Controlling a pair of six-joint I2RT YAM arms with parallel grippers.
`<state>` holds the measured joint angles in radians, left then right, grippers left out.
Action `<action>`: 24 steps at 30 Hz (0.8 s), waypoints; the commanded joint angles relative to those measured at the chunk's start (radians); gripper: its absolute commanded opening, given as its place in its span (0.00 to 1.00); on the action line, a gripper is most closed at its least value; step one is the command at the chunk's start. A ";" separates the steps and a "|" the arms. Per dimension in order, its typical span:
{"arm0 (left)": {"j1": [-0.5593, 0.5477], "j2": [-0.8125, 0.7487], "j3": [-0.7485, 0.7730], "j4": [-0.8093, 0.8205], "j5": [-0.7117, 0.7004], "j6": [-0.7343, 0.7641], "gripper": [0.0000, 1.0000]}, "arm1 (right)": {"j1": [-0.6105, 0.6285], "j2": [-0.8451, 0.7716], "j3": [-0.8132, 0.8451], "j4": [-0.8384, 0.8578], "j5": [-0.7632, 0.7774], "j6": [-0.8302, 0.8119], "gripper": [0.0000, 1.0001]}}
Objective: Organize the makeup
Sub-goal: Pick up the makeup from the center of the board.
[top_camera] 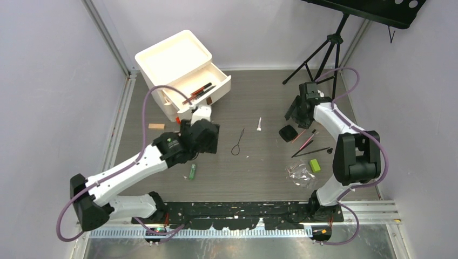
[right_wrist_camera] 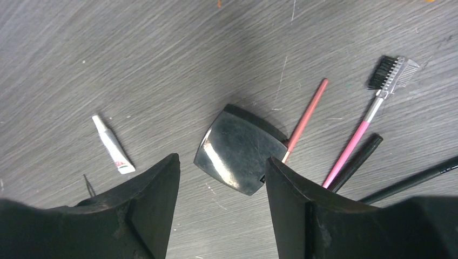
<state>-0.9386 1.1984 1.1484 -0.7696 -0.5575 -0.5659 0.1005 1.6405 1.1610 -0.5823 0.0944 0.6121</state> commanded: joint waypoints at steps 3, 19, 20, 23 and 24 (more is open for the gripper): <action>-0.003 -0.170 -0.277 -0.140 -0.058 -0.270 0.81 | -0.002 -0.085 -0.005 0.046 -0.042 -0.016 0.64; 0.049 0.064 -0.459 0.100 -0.034 -0.296 0.78 | -0.001 -0.102 -0.033 0.073 -0.081 -0.012 0.62; 0.064 0.065 -0.471 0.127 -0.009 -0.285 0.77 | -0.001 -0.104 -0.035 0.073 -0.080 -0.012 0.62; 0.099 0.049 -0.514 0.183 0.051 -0.272 0.75 | -0.001 -0.109 -0.039 0.074 -0.080 -0.009 0.62; 0.107 0.044 -0.525 0.194 0.064 -0.270 0.74 | -0.001 -0.110 -0.040 0.076 -0.080 -0.009 0.62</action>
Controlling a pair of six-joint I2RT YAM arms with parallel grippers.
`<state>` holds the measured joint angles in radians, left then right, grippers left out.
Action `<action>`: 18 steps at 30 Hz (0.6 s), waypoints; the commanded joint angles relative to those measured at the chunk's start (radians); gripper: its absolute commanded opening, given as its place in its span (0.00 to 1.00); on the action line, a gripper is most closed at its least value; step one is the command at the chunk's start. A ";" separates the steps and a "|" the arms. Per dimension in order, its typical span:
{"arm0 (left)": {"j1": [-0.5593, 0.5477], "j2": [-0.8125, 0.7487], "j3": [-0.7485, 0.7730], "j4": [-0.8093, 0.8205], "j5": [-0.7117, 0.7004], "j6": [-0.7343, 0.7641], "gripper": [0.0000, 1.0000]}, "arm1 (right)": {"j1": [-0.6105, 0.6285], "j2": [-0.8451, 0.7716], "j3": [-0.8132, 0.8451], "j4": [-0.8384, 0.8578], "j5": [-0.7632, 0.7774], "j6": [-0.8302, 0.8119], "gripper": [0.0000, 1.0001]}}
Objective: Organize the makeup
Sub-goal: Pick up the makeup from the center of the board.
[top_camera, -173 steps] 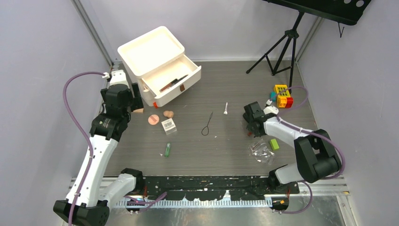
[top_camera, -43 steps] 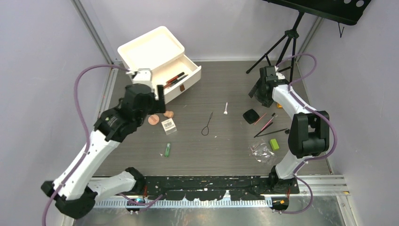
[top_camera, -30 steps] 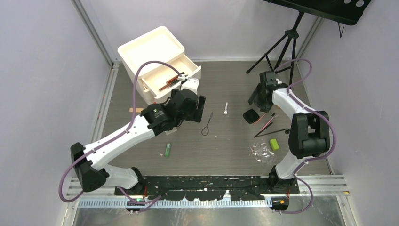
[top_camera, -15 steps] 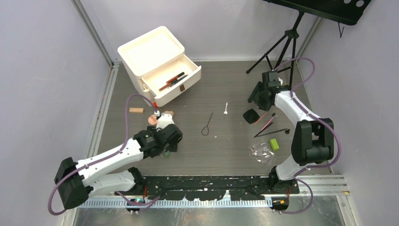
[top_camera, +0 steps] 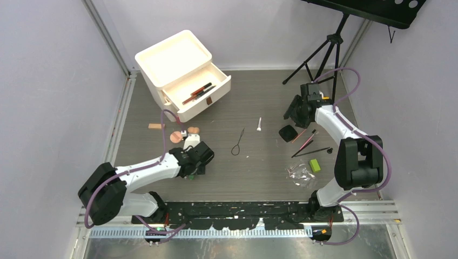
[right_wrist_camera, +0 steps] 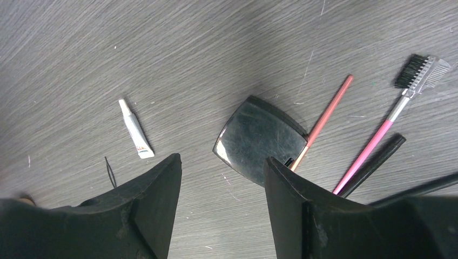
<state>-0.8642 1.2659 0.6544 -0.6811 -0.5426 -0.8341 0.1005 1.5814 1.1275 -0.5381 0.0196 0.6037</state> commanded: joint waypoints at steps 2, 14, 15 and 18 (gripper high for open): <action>0.045 -0.030 -0.055 0.129 0.081 0.001 0.72 | -0.001 -0.052 -0.008 0.034 -0.006 0.001 0.62; 0.055 0.012 -0.115 0.221 0.218 -0.014 0.48 | -0.001 -0.066 -0.014 0.034 -0.038 0.006 0.61; 0.056 0.008 -0.117 0.221 0.223 -0.015 0.45 | -0.002 -0.066 -0.014 0.035 -0.038 0.007 0.60; 0.056 -0.007 -0.127 0.224 0.235 -0.017 0.37 | -0.001 -0.067 -0.015 0.035 -0.040 0.008 0.60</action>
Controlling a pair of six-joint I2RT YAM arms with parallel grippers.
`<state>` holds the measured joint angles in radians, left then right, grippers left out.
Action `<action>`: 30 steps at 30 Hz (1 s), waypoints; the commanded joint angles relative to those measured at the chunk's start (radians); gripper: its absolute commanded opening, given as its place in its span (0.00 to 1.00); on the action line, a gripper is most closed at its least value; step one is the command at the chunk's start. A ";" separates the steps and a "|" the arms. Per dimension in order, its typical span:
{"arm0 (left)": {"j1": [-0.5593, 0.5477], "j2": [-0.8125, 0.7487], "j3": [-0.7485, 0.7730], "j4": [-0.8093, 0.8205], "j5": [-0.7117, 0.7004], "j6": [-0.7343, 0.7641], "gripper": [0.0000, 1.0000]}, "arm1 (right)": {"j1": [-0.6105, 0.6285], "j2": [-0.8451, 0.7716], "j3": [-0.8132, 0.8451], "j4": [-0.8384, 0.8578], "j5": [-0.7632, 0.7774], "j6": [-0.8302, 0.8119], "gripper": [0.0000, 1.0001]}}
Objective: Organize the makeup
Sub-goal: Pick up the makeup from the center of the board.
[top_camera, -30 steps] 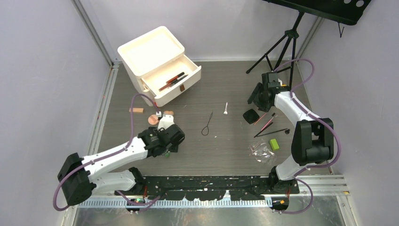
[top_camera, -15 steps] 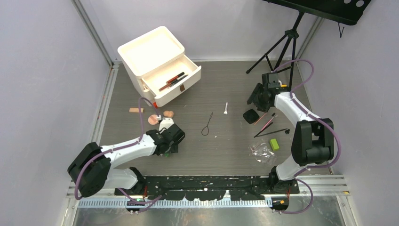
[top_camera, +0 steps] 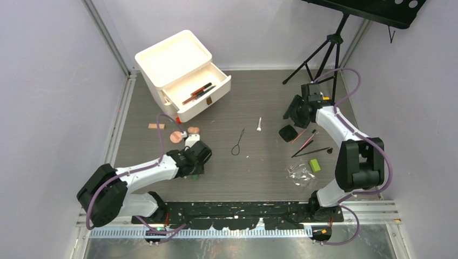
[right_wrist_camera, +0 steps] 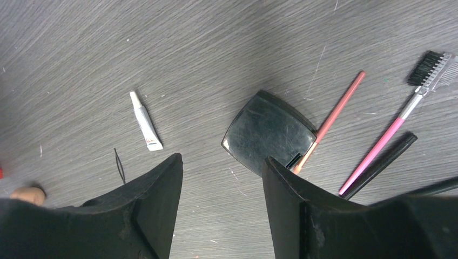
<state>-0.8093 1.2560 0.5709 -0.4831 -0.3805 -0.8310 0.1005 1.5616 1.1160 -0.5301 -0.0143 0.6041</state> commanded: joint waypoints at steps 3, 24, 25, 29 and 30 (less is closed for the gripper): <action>0.001 -0.006 -0.043 0.021 0.075 -0.018 0.30 | -0.002 -0.047 -0.002 0.028 -0.006 0.007 0.60; -0.001 -0.108 0.506 -0.192 0.088 0.445 0.10 | -0.002 -0.132 -0.038 0.022 0.008 0.007 0.60; -0.001 -0.095 0.554 -0.191 0.099 0.495 0.11 | -0.001 -0.136 -0.041 0.023 0.006 0.009 0.60; -0.001 -0.029 0.736 -0.167 0.105 0.675 0.20 | -0.001 -0.149 -0.056 0.021 -0.006 0.011 0.60; 0.001 -0.002 0.789 -0.177 0.115 0.725 0.22 | -0.001 -0.154 -0.059 0.019 -0.015 0.012 0.60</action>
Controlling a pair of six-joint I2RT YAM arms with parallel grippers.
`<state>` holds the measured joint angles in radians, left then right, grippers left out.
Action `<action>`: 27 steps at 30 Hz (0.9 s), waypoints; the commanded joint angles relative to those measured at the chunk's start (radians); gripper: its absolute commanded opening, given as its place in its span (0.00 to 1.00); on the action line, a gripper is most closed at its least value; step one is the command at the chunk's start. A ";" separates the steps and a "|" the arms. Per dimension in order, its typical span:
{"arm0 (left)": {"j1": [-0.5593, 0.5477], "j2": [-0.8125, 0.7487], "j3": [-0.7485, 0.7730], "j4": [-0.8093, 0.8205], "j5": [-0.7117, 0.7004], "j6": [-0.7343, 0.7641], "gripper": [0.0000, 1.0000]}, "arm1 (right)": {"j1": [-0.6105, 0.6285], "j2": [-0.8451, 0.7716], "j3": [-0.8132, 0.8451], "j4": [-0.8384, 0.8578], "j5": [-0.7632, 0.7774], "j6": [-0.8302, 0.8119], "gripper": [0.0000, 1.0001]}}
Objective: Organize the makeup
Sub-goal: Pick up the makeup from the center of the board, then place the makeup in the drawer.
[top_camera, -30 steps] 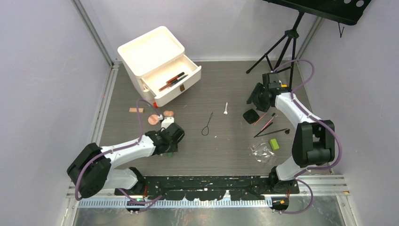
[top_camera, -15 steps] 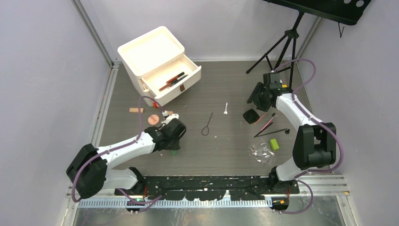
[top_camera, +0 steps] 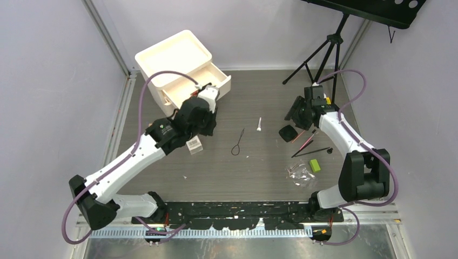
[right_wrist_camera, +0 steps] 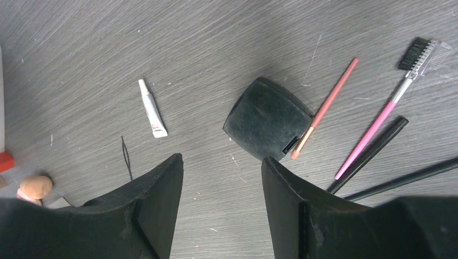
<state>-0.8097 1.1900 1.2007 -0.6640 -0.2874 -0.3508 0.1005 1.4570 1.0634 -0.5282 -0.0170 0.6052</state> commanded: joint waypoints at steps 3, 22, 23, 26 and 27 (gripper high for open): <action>0.007 0.160 0.316 -0.027 0.031 0.384 0.26 | -0.001 -0.072 -0.021 0.016 -0.038 0.016 0.60; 0.338 0.582 0.649 -0.003 0.145 0.743 0.29 | -0.001 -0.184 -0.070 -0.006 -0.043 0.012 0.59; 0.339 0.600 0.653 -0.006 0.142 0.744 0.29 | -0.002 -0.180 -0.068 -0.006 -0.038 0.009 0.59; 0.339 0.637 0.647 0.005 0.132 0.764 0.33 | -0.001 -0.162 -0.056 -0.002 -0.046 -0.002 0.59; 0.339 0.648 0.654 0.002 0.113 0.768 0.35 | -0.001 -0.152 -0.042 -0.011 -0.050 -0.012 0.59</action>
<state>-0.4702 1.8149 1.8160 -0.6788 -0.1459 0.3611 0.1005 1.2964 0.9855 -0.5442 -0.0700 0.6209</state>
